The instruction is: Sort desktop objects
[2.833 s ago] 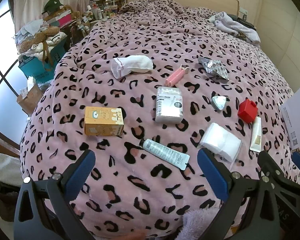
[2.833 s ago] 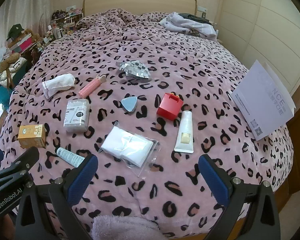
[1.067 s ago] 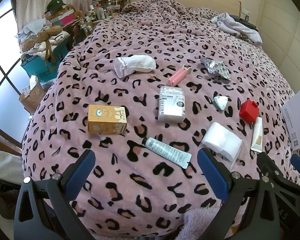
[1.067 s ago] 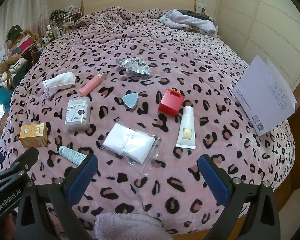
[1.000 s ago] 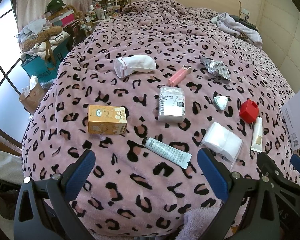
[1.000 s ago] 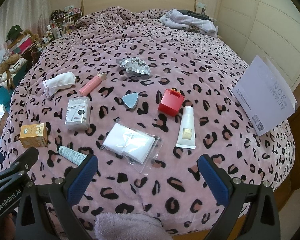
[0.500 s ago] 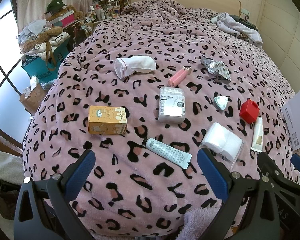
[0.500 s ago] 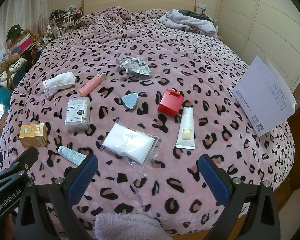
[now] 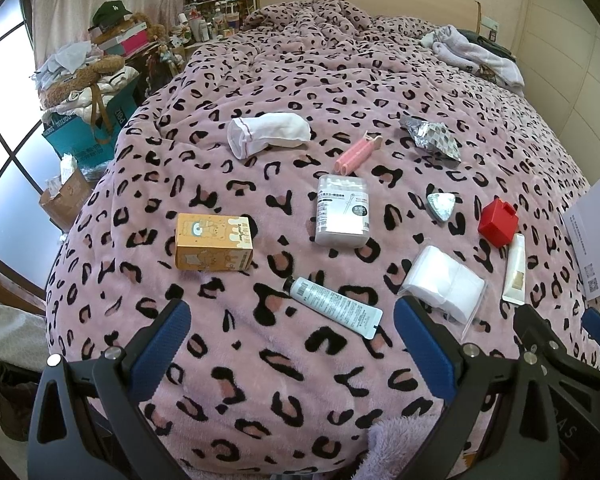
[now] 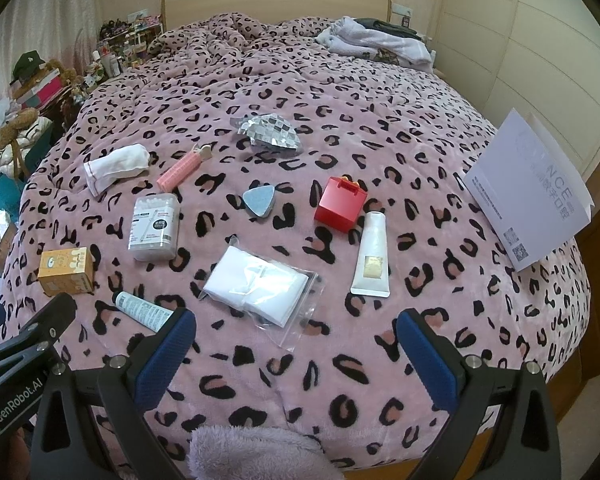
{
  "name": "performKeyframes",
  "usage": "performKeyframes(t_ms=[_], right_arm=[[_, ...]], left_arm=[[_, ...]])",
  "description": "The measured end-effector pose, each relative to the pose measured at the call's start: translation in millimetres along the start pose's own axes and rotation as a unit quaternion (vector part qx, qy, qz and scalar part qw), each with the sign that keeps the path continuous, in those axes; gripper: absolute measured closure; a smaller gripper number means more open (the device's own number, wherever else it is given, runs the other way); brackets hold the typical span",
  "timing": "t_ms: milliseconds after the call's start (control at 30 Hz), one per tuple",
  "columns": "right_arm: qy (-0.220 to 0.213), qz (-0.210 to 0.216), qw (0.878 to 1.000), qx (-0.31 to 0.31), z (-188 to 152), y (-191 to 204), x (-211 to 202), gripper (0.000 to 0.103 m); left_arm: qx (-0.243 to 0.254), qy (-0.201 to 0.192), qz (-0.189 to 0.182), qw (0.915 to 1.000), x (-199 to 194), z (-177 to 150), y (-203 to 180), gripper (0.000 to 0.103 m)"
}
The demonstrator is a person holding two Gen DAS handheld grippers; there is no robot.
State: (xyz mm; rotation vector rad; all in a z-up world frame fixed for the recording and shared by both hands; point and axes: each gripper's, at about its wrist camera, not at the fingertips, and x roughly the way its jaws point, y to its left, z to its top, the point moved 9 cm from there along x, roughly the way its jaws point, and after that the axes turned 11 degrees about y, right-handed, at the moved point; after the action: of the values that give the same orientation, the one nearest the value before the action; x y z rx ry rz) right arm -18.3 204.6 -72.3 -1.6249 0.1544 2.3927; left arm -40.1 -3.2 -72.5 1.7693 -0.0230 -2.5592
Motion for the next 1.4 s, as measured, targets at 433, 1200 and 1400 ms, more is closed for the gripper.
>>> performKeyframes(t_ms=[433,1200,1400], right_arm=[[-0.001,-0.001,1.000,0.001,-0.5,-0.6,0.1,0.000],[0.005,0.015,1.000,-0.014,-11.0,-0.8,8.7,0.000],[0.027,0.037,0.999,-0.002,-24.5,-4.1,24.9,0.000]], left_arm=[[0.000,-0.002,0.001,1.0000,0.3,1.0,-1.3,0.001],[0.013,-0.023,-0.031,0.9992,7.3,-9.7,12.7,0.000],[0.025,-0.012,-0.043,0.9987,23.4,-25.2,27.3,0.000]])
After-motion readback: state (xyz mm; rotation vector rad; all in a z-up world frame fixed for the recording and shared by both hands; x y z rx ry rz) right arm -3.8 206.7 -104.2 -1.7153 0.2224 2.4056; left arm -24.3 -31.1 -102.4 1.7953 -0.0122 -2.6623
